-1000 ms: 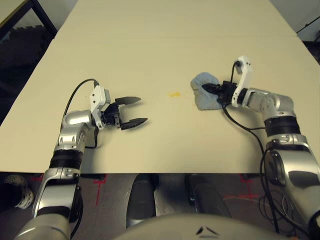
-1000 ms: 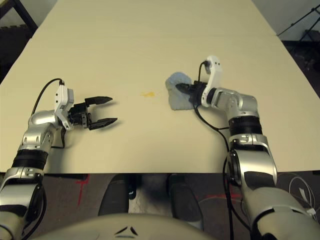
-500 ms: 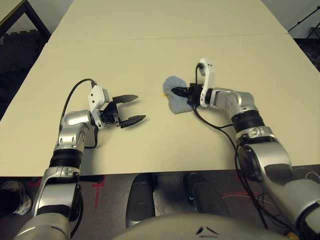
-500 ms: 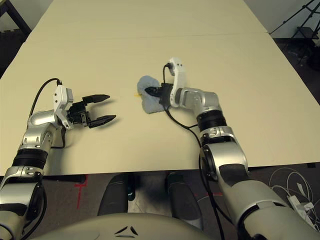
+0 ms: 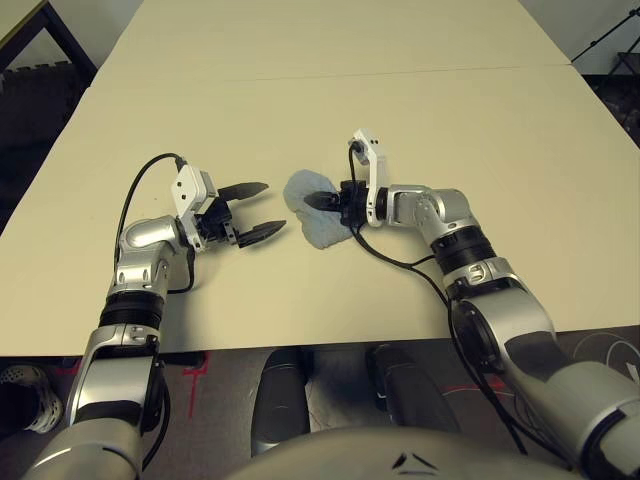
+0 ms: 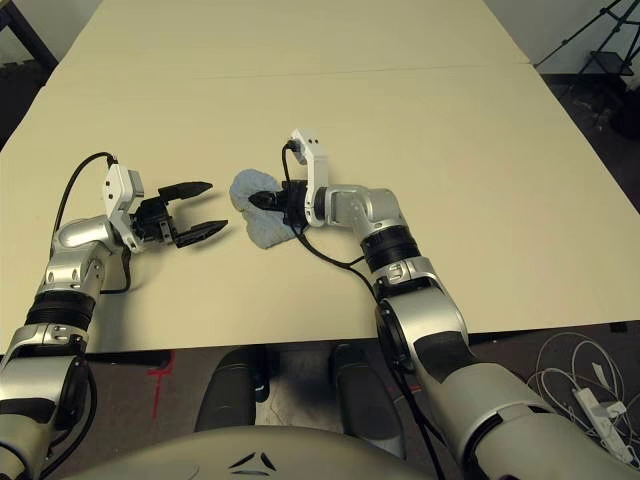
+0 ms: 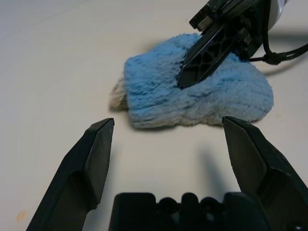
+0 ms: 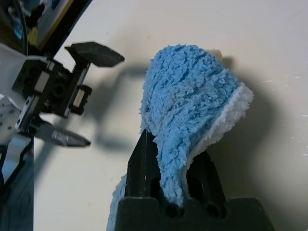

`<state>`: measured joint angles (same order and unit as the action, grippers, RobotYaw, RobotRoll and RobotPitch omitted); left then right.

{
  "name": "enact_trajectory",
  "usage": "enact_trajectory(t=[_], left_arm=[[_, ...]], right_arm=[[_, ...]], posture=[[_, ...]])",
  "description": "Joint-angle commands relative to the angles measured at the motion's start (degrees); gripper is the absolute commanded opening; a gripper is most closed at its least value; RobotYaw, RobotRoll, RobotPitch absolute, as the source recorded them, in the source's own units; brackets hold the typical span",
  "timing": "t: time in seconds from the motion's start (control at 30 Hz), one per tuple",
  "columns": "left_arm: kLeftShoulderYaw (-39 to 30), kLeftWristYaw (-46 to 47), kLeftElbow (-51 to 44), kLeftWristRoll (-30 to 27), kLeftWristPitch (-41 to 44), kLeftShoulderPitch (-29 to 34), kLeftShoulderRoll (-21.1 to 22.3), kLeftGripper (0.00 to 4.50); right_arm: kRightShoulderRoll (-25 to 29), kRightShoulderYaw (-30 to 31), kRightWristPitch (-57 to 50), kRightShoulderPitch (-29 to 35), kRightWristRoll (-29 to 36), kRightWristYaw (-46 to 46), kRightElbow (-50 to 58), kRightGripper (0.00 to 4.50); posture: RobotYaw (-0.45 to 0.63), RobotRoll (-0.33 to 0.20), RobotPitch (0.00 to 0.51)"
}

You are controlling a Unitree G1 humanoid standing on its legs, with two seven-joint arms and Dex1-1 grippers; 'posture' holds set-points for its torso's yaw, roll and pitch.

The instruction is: Wipe the water off the table with a rag.

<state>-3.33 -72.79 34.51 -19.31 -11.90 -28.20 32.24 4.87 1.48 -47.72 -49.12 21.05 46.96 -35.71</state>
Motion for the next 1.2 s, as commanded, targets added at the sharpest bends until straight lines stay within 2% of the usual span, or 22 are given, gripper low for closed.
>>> enact_trajectory(t=[0.03,0.33,0.57,0.73,0.93,1.1,1.2], left_arm=[[0.1,0.1,0.4,0.9,-0.7,0.6,-0.1,4.50],[0.2,-0.2,2.1,1.1,-1.5,-0.5,-0.7,4.50],[0.6,-0.7,3.9,1.6,-2.5,-1.6,-1.5,4.50],[0.8,-1.1,4.7,2.0,-2.9,-2.3,-2.0,4.50],[0.7,-1.5,5.4,2.2,-3.2,-2.7,-2.2,4.50],[0.7,-1.7,5.3,2.3,-3.3,-2.6,-2.3,4.50],[0.7,-1.5,5.5,2.4,-3.4,-2.8,-2.3,4.50]], right_arm=[[5.0,-0.2,-2.3,3.3,-0.9,0.1,0.7,0.12],[21.2,-5.2,-4.7,6.3,1.3,1.3,5.6,0.12],[26.3,-12.1,-6.9,4.7,6.1,1.3,6.8,0.12],[30.7,-16.7,-4.9,0.3,6.2,0.1,1.4,0.12],[36.2,-15.2,-1.3,-0.5,3.0,1.3,-4.6,0.12],[37.0,-11.0,5.4,1.3,-3.5,-0.4,-10.2,0.12],[36.4,-7.0,13.9,3.4,-9.4,-2.7,-13.2,1.13]], posture=[[0.11,0.000,0.159],[0.10,0.000,0.157],[0.07,0.000,0.154],[0.06,0.000,0.155],[0.06,0.000,0.157],[0.05,0.000,0.160],[0.06,0.000,0.161]])
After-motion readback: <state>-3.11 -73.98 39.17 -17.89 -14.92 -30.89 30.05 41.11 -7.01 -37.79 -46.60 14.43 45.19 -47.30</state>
